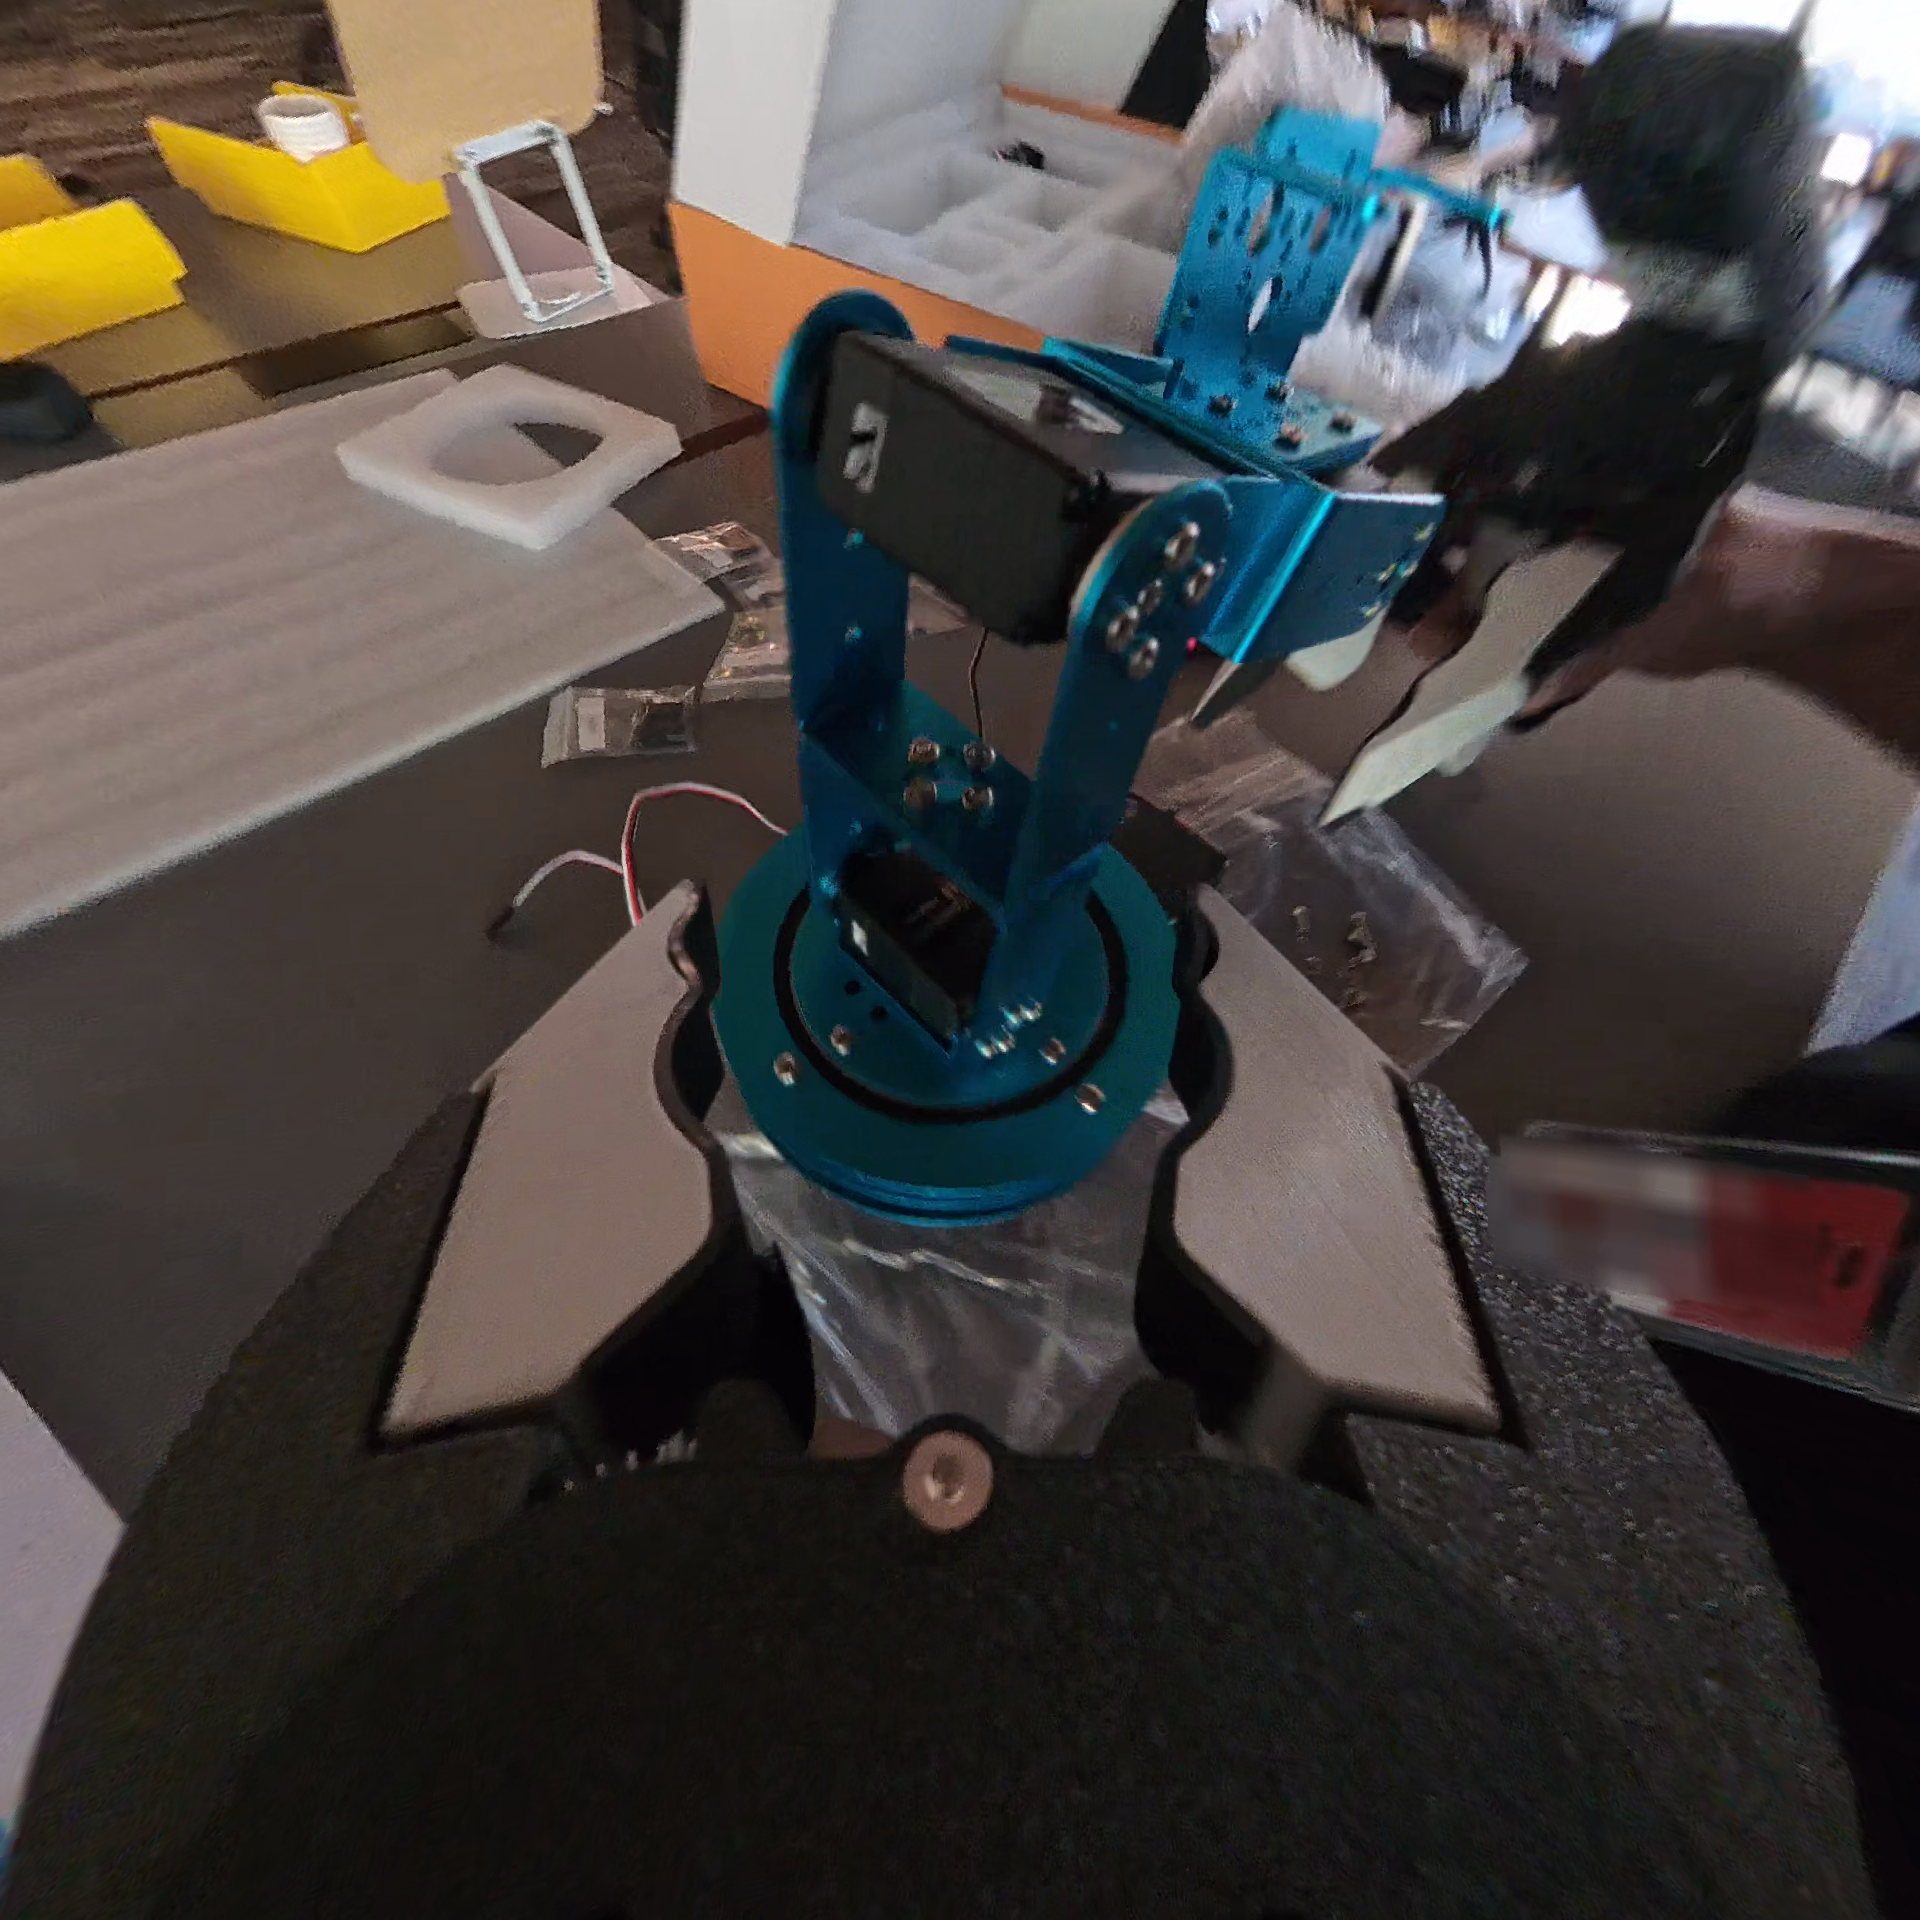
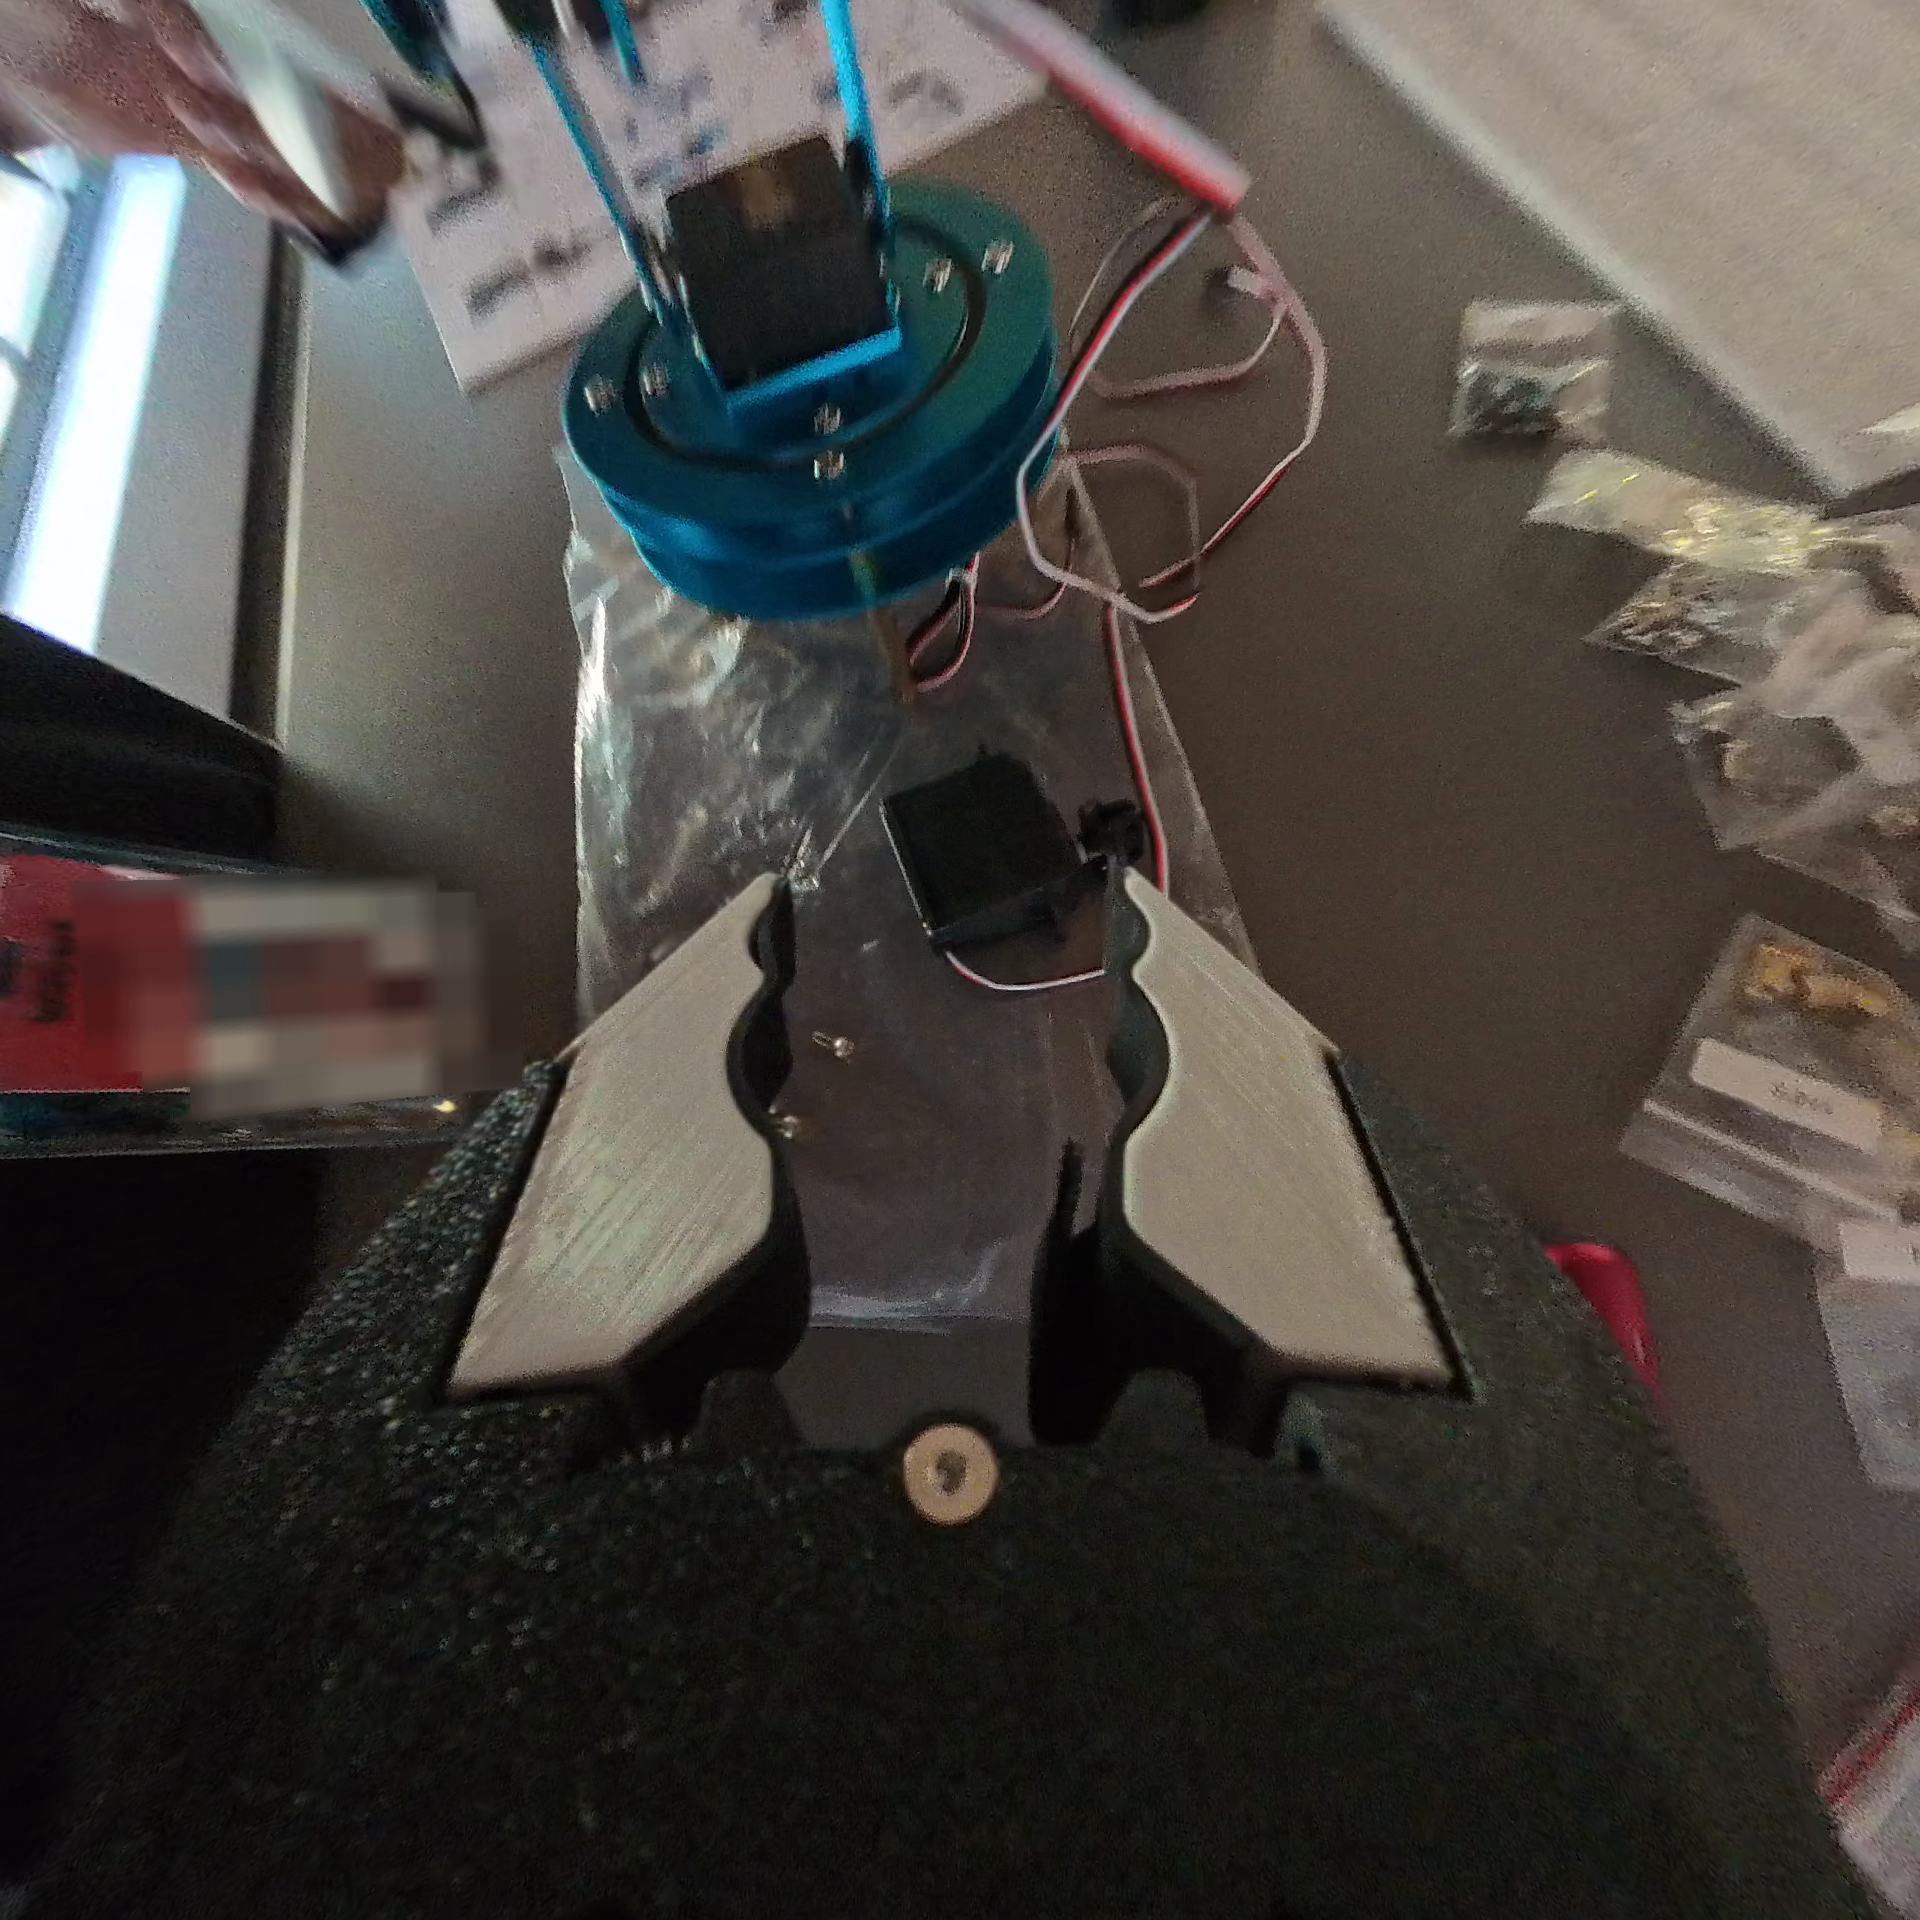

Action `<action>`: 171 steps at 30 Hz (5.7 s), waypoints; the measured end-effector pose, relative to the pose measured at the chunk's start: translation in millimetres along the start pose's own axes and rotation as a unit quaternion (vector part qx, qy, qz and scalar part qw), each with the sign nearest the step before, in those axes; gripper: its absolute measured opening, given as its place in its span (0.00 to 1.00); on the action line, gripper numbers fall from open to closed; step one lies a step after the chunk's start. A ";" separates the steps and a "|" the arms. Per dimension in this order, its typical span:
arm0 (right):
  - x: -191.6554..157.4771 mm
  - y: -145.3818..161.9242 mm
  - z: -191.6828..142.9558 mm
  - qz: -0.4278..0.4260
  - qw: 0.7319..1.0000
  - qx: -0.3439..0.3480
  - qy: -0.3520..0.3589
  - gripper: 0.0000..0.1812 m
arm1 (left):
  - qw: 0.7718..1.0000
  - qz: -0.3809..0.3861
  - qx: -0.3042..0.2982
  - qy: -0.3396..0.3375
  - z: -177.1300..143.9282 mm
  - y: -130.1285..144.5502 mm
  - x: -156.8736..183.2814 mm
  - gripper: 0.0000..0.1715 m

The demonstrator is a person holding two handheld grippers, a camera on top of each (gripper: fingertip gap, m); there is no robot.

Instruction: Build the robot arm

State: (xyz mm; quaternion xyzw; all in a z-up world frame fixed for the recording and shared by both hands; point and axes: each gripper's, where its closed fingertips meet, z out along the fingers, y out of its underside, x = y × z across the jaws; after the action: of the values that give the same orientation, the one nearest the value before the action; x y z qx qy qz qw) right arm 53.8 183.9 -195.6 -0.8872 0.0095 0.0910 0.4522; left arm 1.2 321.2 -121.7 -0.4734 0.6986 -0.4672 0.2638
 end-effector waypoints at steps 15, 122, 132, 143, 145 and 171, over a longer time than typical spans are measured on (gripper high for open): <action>5.2 21.3 38.8 -0.194 0.977 -0.086 -0.002 0.23 | 0.972 -0.210 0.032 -0.103 -71.6 49.1 43.5 0.42; -3.8 10.0 31.6 -0.023 0.999 -0.038 0.023 0.20 | 0.870 -0.292 -0.150 -0.369 -295.2 176.9 -26.9 0.29; -4.0 17.1 35.8 0.031 0.995 -0.076 0.062 0.20 | 0.882 -0.298 -0.153 -0.331 -303.5 205.3 -94.9 0.29; -5.4 16.3 37.2 0.039 0.994 -0.071 0.074 0.20 | 0.893 -0.267 -0.166 -0.322 -295.7 194.4 -116.6 0.30; -3.4 18.8 34.5 0.039 0.994 -0.069 0.071 0.20 | 0.891 -0.261 -0.170 -0.331 -296.9 194.3 -116.3 0.29; -9.7 21.5 10.4 -0.003 0.997 -0.017 0.081 0.19 | 0.894 -0.219 -0.179 -0.348 -286.7 155.3 -88.5 0.27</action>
State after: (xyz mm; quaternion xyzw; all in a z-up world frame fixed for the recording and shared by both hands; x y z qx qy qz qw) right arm 40.5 178.9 -217.1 -0.8993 0.0417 0.0180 0.4349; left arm -259.2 535.0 -146.7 -0.7861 0.5121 -0.1858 0.2921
